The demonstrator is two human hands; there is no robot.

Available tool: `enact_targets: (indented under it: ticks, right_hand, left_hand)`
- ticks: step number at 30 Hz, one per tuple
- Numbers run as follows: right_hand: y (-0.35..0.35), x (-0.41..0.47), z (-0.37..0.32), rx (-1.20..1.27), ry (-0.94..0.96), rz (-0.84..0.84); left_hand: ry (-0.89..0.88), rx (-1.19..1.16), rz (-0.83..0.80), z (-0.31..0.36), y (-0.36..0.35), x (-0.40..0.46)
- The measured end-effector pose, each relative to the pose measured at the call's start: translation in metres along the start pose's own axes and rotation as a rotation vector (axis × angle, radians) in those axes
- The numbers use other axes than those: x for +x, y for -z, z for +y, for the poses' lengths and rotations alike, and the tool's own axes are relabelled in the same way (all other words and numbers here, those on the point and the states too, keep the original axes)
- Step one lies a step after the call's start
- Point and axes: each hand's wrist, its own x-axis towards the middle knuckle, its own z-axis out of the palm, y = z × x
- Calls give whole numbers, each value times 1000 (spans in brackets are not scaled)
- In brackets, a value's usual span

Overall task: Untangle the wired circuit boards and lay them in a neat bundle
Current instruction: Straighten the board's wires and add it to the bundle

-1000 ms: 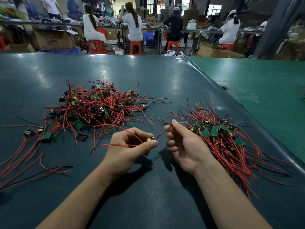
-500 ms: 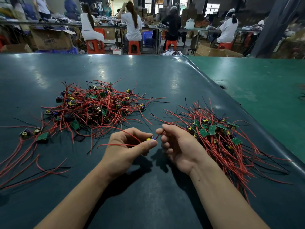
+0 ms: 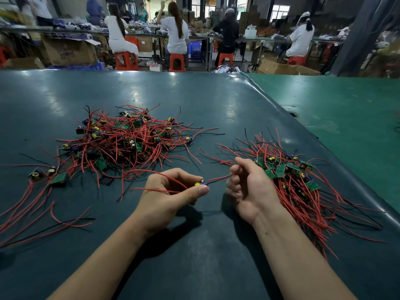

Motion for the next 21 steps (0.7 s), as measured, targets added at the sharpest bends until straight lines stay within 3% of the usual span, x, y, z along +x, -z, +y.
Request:
enact_targets:
  ticks: [7, 15, 21]
  right_hand:
    - [4, 3, -2, 48, -23, -7]
    - [8, 7, 1, -181, 271, 247]
    - [5, 4, 4, -326, 218, 152]
  left_hand:
    - [4, 19, -8, -1, 0, 0]
    - [-117, 27, 176, 0, 2, 5]
    - [-131, 32, 231, -2, 6, 7]
